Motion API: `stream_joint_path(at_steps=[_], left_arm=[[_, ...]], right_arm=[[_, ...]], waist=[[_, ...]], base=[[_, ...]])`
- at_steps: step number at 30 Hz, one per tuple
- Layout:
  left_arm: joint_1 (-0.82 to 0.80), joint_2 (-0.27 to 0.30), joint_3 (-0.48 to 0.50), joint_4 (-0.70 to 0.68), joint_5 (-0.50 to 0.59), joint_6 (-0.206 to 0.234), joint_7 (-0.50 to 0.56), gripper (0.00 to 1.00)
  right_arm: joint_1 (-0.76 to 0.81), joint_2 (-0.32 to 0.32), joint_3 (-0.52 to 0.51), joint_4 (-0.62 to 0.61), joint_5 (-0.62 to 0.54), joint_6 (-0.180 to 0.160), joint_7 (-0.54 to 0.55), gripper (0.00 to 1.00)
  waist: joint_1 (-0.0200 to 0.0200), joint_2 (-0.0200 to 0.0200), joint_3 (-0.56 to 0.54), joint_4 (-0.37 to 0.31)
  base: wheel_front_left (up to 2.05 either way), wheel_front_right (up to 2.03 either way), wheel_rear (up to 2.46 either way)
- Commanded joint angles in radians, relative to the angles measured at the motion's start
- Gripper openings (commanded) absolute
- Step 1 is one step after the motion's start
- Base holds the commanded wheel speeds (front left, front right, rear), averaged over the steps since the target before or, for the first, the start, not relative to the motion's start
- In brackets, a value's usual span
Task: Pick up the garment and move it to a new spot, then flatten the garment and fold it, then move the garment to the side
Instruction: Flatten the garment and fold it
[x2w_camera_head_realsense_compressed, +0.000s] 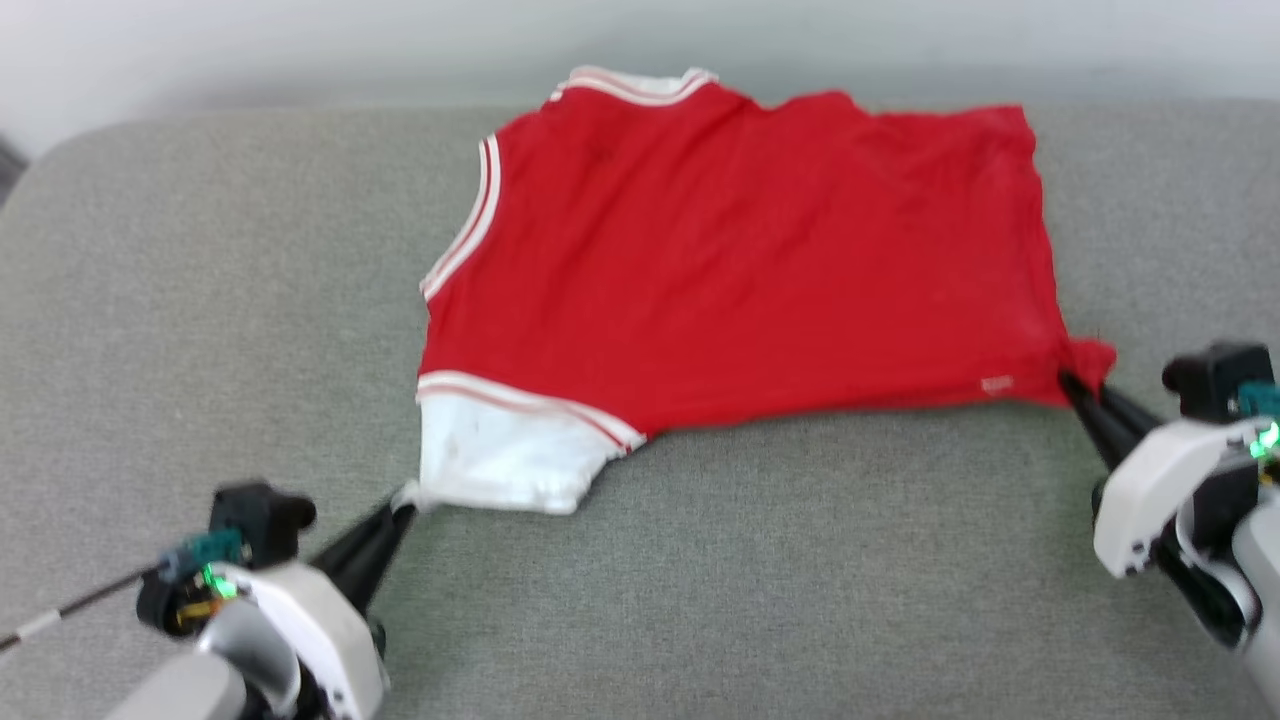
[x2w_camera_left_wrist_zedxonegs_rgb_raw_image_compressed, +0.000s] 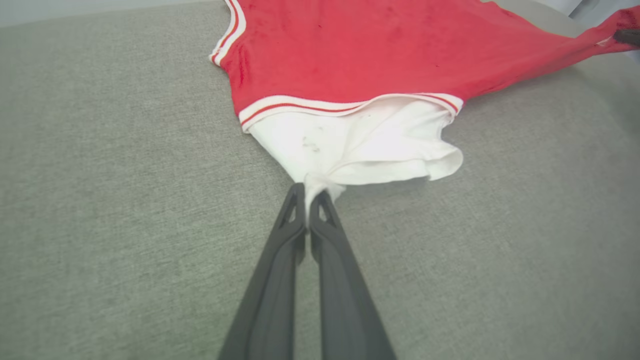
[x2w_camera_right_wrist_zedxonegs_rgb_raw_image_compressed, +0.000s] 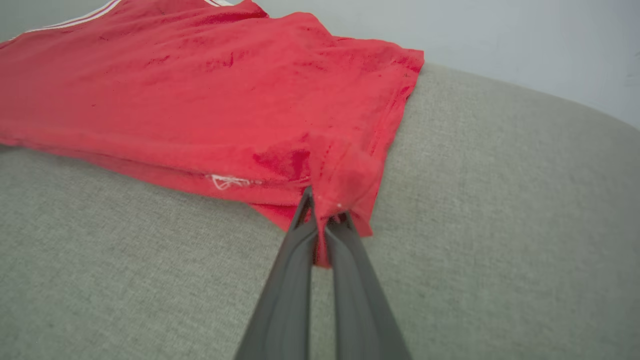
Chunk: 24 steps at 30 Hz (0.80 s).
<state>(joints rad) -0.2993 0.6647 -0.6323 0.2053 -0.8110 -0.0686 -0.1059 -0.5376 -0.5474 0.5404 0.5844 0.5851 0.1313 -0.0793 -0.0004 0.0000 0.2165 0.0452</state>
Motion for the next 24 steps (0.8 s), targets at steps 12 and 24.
stream_joint_path(at_steps=[12,24], left_arm=[[0.296,0.079,-0.032,-0.228,-0.110,0.075,0.069,0.00],[0.483,0.158,-0.084,-0.372,-0.182,0.096,0.132,0.00]], right_arm=[[0.340,-0.093,-0.063,-0.188,0.182,-0.001,0.099,0.00],[0.623,-0.136,-0.212,-0.383,0.214,-0.001,0.272,0.00]], waist=[[0.0004,0.0000,-0.142,-0.012],[0.0004,0.0000,-0.176,-0.050]], base=[[0.00,0.00,0.00],[0.00,0.00,0.00]])
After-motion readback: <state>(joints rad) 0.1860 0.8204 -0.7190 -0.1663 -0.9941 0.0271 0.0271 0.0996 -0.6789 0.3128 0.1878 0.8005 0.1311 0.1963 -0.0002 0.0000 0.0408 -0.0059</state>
